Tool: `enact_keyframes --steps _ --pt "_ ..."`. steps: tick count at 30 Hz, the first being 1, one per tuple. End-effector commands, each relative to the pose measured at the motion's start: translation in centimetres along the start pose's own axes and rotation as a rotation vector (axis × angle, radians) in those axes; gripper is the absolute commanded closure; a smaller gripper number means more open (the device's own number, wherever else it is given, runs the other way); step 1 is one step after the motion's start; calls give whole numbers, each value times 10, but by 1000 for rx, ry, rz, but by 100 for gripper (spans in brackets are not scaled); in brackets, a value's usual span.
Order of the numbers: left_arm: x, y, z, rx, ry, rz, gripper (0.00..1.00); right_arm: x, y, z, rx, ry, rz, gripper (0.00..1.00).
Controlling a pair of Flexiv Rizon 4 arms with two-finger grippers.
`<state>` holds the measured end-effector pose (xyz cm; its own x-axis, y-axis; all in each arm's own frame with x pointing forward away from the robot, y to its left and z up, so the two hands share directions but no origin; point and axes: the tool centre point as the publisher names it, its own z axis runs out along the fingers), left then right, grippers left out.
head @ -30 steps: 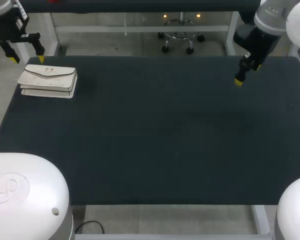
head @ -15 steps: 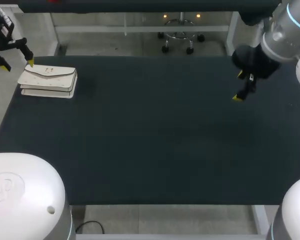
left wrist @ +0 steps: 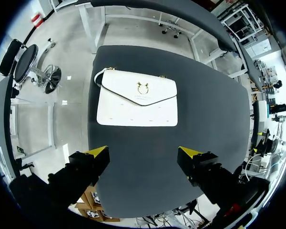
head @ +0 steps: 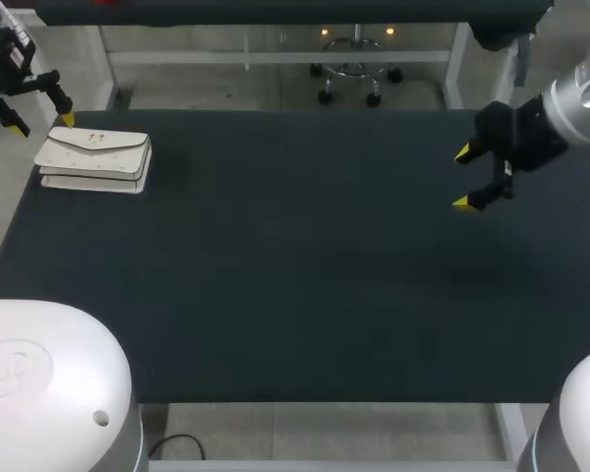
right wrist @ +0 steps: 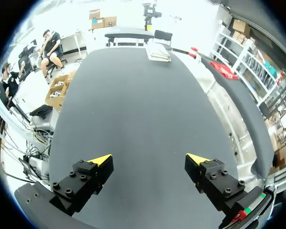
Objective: Pick up the bag, open it, inspect its contents, close it, and place it on the opposite side
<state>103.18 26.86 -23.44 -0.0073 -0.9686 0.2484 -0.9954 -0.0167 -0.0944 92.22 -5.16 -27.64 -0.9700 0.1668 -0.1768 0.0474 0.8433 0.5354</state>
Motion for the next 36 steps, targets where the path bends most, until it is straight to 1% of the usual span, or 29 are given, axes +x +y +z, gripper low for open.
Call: enact_keyframes --steps 1,2,3,5,7,9,10,11,12,13,17,19,20,21,23,24,31,36 --pt "-24 -16 10 -38 202 6 0 -6 3 23 -68 70 -4 0" --pt "-26 -17 10 -34 211 -4 0 -6 3 26 -72 79 -12 0" --pt "-28 -19 11 -34 232 -6 0 -5 3 29 -95 104 -6 0" --pt "-34 -21 11 -35 268 -10 0 -3 4 34 -95 124 -10 0" --pt "-38 -24 12 -42 307 -12 0 -2 4 38 -123 153 -8 0" --pt "-41 -28 15 -44 322 -21 0 0 4 42 -125 166 -18 0" --pt "-42 -29 16 -49 353 -12 0 0 4 44 -137 177 -27 0" --pt "-43 -31 17 -48 358 -14 0 2 4 46 -142 187 -39 0" --pt "-44 -32 18 -47 356 -17 0 2 4 49 -135 186 -42 0" --pt "-44 -34 19 -51 379 -10 0 2 5 51 -138 192 -48 0" --pt "-45 -38 22 -56 395 -16 0 1 6 59 -113 155 -81 0" --pt "-45 -40 23 -57 397 -17 0 -3 4 63 -94 132 -60 0" --pt "-45 -41 23 -57 399 -20 0 -6 3 65 -99 124 -48 0" --pt "-45 -41 24 -56 400 -22 0 -8 1 67 -77 107 -33 0" --pt "-46 -42 25 -56 406 -33 0 -12 -1 70 -88 105 -27 0" --pt "-47 -43 26 -55 412 -36 0 -12 -2 71 -76 93 -19 0" --pt "-52 -44 31 -57 441 -57 0 -17 -6 77 -85 91 -12 0" --pt "-65 -42 38 -37 462 -96 0 -18 -6 78 -90 98 -5 0"
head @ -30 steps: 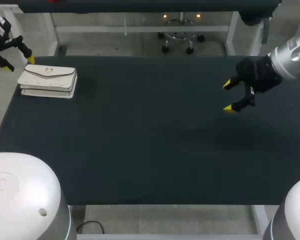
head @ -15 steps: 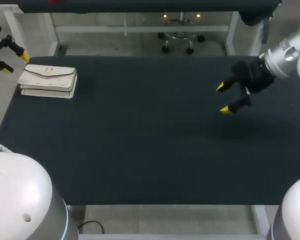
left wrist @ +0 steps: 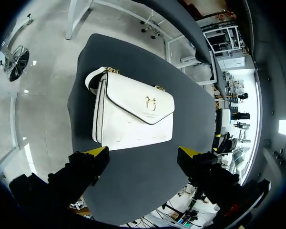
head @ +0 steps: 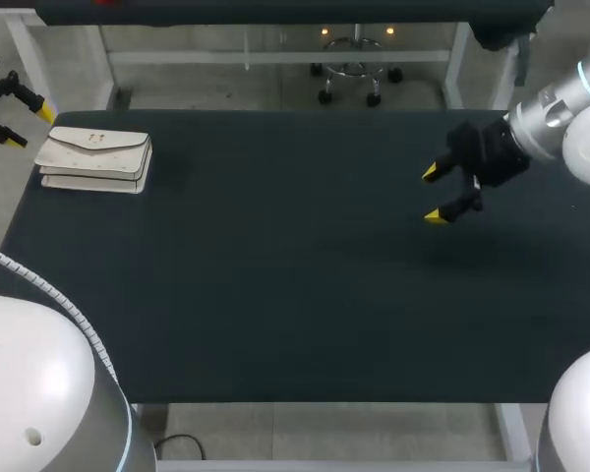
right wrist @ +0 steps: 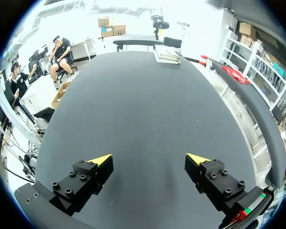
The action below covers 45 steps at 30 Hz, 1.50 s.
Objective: Pick up the bag, open it, inspect its contents, close it, and place it on the opposite side
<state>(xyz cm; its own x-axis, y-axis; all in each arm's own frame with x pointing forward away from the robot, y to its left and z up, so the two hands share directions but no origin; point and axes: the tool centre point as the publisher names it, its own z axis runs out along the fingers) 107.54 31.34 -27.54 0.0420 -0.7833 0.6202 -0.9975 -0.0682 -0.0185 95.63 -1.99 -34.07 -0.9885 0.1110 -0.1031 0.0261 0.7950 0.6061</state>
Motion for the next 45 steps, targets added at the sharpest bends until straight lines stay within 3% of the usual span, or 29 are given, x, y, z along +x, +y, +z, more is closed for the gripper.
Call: enact_keyframes --steps 1,6,9,13,20,25,33,37,39,43,45 --pt "-16 -3 -1 17 54 -17 0 -2 0 0 -2 4 -1 0" --pt "-29 -3 3 49 72 -28 0 -2 0 0 -2 4 -1 0" --pt "-35 -4 9 63 82 -34 5 -2 0 0 -2 4 -1 0" --pt "-41 -5 19 86 103 -39 15 -2 0 0 -2 4 -1 0" --pt "-49 -13 27 148 135 -27 44 -2 0 0 -2 4 -1 0" --pt "-46 -23 30 174 139 -11 45 -2 0 0 -2 4 -1 0" --pt "-47 -32 38 180 143 -8 58 -2 0 0 -2 4 -1 0" --pt "-51 -35 43 176 144 -13 59 -2 0 0 -2 4 -1 0" --pt "-52 -36 45 175 146 -17 68 -2 0 0 -2 4 -1 0" --pt "-54 -36 48 170 149 -20 74 -2 0 0 -2 4 -1 0" --pt "-55 -36 49 167 149 -23 87 -2 0 0 -2 4 -1 0"
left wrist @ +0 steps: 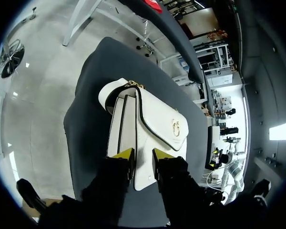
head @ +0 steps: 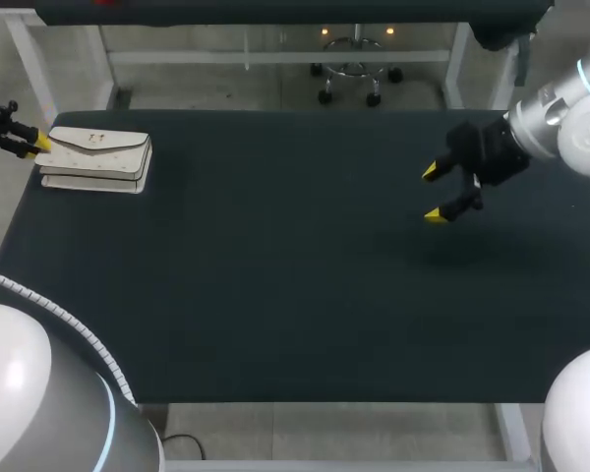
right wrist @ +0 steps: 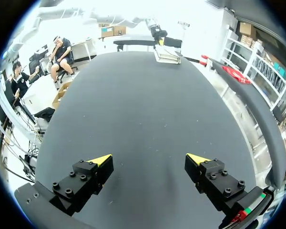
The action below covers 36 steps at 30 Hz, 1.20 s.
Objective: Pick up the bag, open it, inspect its contents, close it, and place it on the opposite side
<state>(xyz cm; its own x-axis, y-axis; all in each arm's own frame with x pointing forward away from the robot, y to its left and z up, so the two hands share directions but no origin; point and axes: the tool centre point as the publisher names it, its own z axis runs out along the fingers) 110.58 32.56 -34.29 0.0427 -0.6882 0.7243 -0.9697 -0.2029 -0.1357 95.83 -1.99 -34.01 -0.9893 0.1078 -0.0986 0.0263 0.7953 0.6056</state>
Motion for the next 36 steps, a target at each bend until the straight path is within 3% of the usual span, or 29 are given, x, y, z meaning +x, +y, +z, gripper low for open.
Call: enact_keyframes --steps 1,3,9,25,36 --pt "-6 -6 3 -14 10 -5 93 0 -1 1 -3 -2 -1 0" --pt "-7 -6 4 -17 9 -9 100 0 -1 1 -3 -2 -1 0" --pt "-3 -1 5 -27 18 0 100 0 -1 1 -3 -2 -1 0" --pt "36 35 36 -81 40 67 100 0 -1 1 -3 -2 -1 0" --pt "54 77 55 -29 66 45 100 0 -1 1 -3 -2 -1 0"
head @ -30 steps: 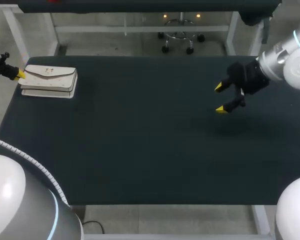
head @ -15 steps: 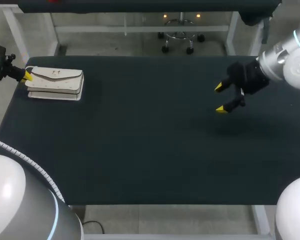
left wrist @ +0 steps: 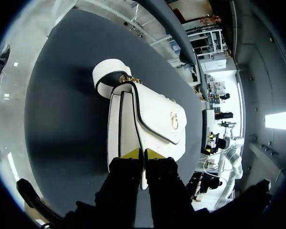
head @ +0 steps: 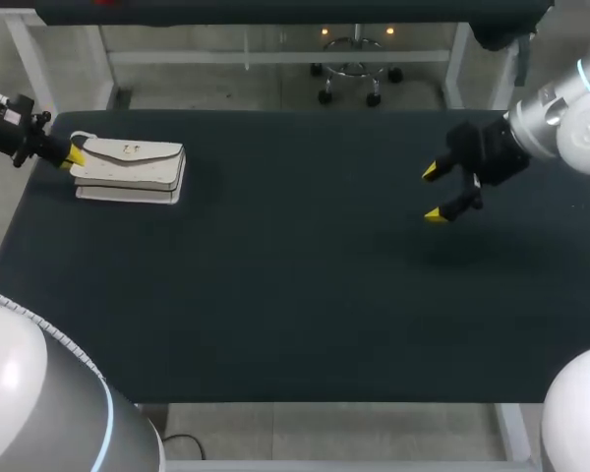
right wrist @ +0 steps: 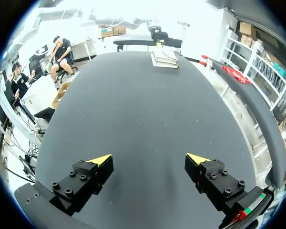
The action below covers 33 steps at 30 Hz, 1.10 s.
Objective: Pick up the bag, open it, inspect its contents, close it, and place it on the opposite side
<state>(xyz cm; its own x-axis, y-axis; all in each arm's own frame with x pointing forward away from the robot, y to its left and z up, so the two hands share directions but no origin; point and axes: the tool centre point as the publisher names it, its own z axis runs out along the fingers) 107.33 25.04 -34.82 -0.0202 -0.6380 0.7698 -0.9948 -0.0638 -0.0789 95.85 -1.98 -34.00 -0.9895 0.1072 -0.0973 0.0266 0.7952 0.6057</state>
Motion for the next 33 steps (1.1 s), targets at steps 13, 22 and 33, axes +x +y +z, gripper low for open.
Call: enact_keyframes --steps 13,22,33 --pt "23 62 15 155 -15 -16 100 0 -1 1 -3 -3 -1 0" --pt "23 62 15 155 -15 -16 100 0 -1 1 -3 -3 -1 0" --pt "23 62 15 155 -15 -16 100 0 -1 1 -3 -3 -1 0"
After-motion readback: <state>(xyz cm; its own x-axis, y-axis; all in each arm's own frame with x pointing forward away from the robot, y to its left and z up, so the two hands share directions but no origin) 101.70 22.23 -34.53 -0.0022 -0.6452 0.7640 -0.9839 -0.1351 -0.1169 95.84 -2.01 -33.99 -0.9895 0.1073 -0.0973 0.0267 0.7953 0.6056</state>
